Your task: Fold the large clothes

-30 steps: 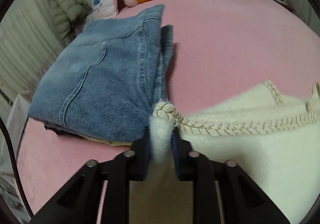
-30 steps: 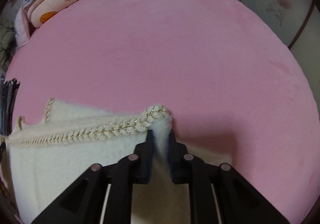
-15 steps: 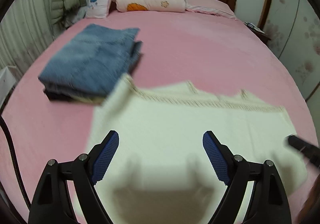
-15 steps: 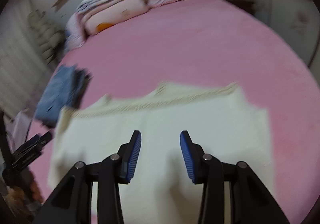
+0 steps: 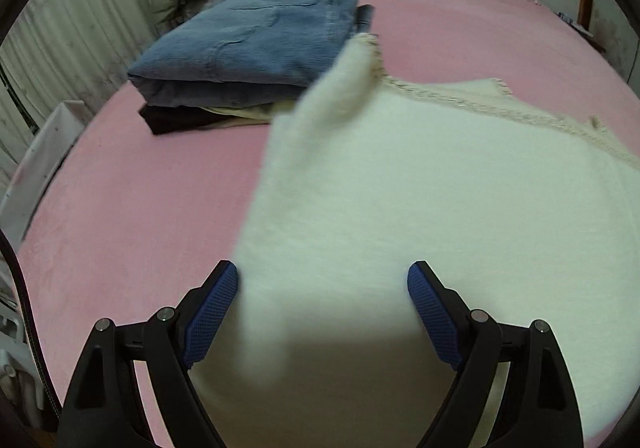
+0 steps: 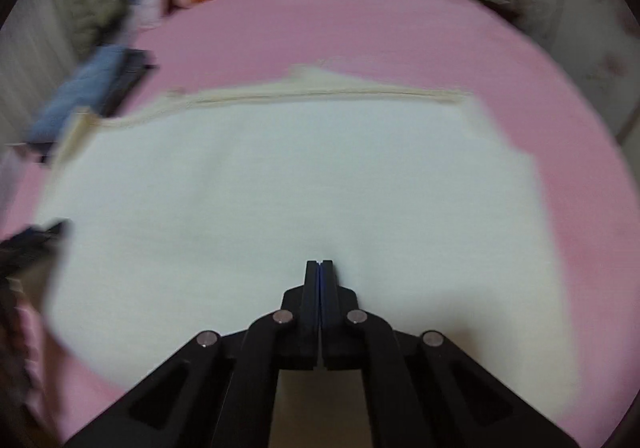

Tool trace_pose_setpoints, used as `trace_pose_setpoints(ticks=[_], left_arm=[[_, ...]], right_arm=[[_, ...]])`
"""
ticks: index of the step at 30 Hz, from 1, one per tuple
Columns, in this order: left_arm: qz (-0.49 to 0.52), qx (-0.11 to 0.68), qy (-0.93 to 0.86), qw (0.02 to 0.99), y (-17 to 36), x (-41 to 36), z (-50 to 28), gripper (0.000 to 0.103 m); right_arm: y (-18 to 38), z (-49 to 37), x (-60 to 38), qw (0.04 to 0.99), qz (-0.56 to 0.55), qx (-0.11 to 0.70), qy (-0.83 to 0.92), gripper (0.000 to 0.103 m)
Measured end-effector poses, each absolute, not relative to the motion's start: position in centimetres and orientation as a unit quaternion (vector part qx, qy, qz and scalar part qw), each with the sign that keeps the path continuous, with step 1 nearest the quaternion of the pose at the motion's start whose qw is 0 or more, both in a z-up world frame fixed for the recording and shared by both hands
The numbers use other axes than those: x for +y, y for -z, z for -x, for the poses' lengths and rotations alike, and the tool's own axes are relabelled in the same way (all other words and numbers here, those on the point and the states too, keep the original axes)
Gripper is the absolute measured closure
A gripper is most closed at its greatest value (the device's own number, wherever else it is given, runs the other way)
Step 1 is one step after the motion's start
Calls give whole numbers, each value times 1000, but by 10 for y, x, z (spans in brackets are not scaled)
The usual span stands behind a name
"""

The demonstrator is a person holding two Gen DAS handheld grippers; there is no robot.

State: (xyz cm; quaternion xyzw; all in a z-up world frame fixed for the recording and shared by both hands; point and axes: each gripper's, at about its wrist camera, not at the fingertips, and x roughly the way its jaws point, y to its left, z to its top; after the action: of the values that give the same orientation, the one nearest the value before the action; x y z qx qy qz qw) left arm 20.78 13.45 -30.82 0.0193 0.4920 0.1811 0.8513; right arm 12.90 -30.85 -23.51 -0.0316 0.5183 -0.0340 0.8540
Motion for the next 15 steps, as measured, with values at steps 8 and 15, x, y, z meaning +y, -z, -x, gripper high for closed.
trace_pose_setpoints(ticks=[8,15], left_arm=[[-20,493,-173,853,310,155,-211,11],[-15,445,-146,884,267,142,-240,12]], right_arm=[[234,-117,-355,850,45,520,64,103],[200,-156,-317,872,-4,488,26,103]])
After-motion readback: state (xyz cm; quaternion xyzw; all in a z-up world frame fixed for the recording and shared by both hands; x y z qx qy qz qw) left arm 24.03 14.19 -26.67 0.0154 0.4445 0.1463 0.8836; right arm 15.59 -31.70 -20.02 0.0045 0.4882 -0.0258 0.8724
